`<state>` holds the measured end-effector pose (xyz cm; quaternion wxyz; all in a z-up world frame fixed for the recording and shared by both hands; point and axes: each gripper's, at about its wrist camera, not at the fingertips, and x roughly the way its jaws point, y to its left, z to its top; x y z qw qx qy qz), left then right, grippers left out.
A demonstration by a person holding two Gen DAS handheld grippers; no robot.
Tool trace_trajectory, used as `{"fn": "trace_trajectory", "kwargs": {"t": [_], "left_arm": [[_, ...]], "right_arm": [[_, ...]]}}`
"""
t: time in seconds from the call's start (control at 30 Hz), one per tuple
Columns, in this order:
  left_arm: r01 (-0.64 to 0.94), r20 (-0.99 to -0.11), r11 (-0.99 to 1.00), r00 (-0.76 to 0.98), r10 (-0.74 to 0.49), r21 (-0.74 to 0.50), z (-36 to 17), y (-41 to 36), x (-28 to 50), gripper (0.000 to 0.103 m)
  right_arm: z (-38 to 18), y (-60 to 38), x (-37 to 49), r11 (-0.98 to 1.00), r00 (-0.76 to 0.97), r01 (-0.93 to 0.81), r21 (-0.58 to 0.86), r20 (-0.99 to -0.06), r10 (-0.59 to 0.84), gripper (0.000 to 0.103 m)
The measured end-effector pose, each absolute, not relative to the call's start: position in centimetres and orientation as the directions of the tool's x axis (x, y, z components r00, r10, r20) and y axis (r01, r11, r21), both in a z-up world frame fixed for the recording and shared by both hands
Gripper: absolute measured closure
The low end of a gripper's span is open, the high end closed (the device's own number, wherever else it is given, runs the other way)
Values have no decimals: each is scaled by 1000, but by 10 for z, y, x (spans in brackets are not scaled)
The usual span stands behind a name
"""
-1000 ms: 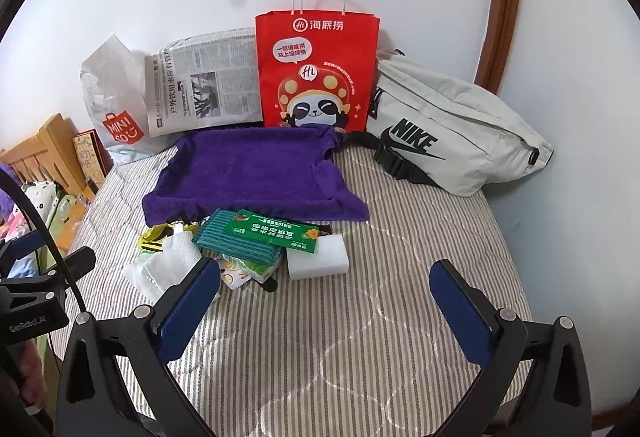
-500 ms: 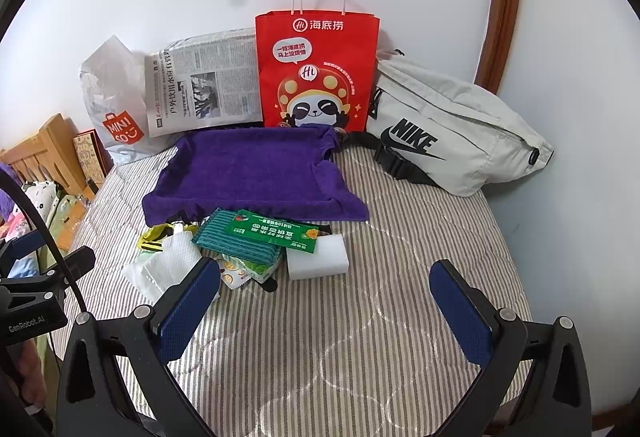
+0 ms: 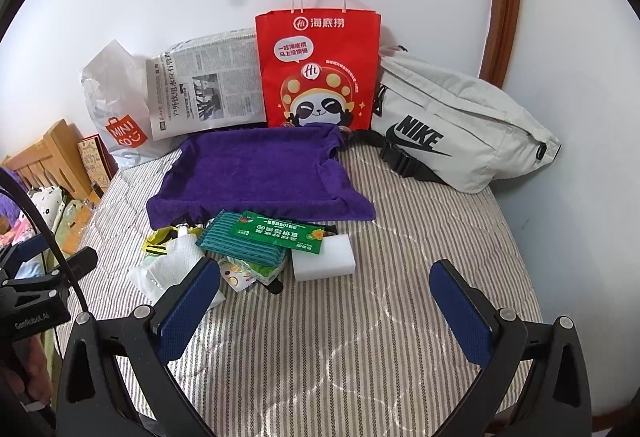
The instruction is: Organize soft objects
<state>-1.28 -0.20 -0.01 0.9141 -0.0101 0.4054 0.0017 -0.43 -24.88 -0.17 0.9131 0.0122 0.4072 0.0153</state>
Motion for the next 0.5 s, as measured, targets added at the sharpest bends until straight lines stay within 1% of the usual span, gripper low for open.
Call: {"fn": "trace_trajectory", "kwargs": {"t": [0.23, 0.37, 0.5], "left_arm": [[-50, -759, 999, 650, 34, 2, -16, 18, -1, 0], [-55, -783, 998, 620, 42, 10, -40, 31, 8, 0], [-47, -808, 998, 585, 69, 51, -72, 42, 15, 2]], "right_arm": [[-17, -248, 4, 999, 637, -26, 30, -769, 40, 0], [-27, -247, 8, 999, 620, -33, 35, -783, 48, 0], [-39, -247, 14, 998, 597, -47, 52, -799, 69, 0]]}}
